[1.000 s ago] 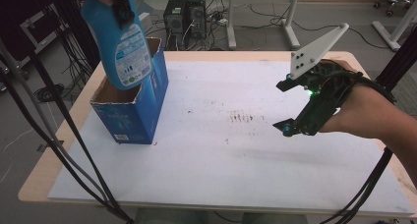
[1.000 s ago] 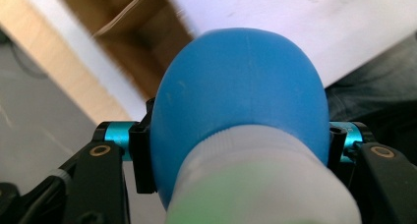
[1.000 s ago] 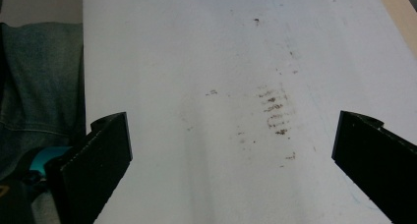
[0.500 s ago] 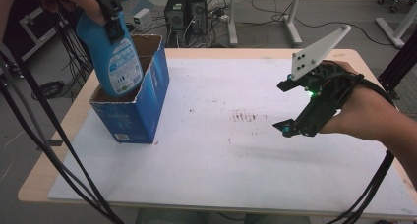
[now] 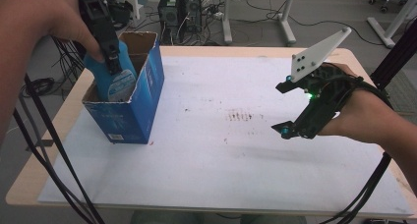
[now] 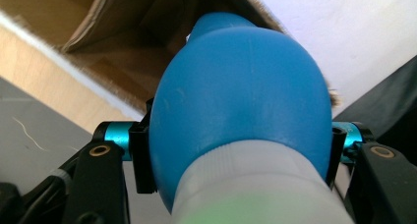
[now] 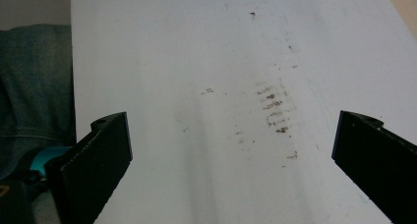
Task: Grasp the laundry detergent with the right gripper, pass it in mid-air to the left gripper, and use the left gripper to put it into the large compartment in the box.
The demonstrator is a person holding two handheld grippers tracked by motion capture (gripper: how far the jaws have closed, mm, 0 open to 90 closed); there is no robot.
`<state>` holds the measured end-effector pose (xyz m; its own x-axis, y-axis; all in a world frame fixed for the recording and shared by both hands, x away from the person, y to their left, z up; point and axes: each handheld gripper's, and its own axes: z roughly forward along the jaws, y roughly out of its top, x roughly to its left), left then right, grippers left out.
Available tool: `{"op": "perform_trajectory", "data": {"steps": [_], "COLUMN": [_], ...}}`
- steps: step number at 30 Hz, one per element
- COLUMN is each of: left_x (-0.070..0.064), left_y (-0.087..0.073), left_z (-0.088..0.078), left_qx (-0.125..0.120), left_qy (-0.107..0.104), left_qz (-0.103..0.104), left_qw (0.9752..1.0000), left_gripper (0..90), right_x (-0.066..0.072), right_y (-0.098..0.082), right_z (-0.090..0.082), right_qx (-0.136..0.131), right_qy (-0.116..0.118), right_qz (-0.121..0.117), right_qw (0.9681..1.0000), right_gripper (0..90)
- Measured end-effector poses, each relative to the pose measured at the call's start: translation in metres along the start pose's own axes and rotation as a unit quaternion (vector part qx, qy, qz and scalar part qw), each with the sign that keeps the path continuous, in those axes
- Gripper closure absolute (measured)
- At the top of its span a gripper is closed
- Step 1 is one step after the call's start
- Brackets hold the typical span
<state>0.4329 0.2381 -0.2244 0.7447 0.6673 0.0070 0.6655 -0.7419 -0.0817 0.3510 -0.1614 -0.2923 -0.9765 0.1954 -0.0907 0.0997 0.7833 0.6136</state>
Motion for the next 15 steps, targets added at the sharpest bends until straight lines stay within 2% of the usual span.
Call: {"op": "perform_trajectory", "data": {"steps": [2,8,10,11,15], "left_x": [0.000,0.001,0.000,0.000,0.000], "left_y": [0.001,0.005,0.005,0.006,0.009], "left_z": [0.008,0.030,0.034,0.039,0.048], "left_qx": [-0.002,0.006,0.004,0.004,0.010], "left_qy": [-0.002,0.009,0.009,0.010,0.007], "left_qz": [0.003,0.045,0.050,0.060,0.071], "left_qw": [1.0000,0.9989,0.9987,0.9981,0.9974], "left_gripper": [38.0,38.0,38.0,38.0,38.0], "right_x": [0.000,0.000,0.000,0.000,-0.001], "right_y": [0.000,0.001,0.001,0.001,0.000], "right_z": [0.001,0.008,0.009,0.010,0.011], "right_qx": [0.001,0.004,0.004,0.005,0.006], "right_qy": [0.001,0.001,0.002,0.003,0.004], "right_qz": [0.002,0.004,0.004,0.004,0.006], "right_qw": [1.0000,1.0000,1.0000,1.0000,1.0000], "right_gripper": [0.7,0.7,0.7,0.7,0.7]}}
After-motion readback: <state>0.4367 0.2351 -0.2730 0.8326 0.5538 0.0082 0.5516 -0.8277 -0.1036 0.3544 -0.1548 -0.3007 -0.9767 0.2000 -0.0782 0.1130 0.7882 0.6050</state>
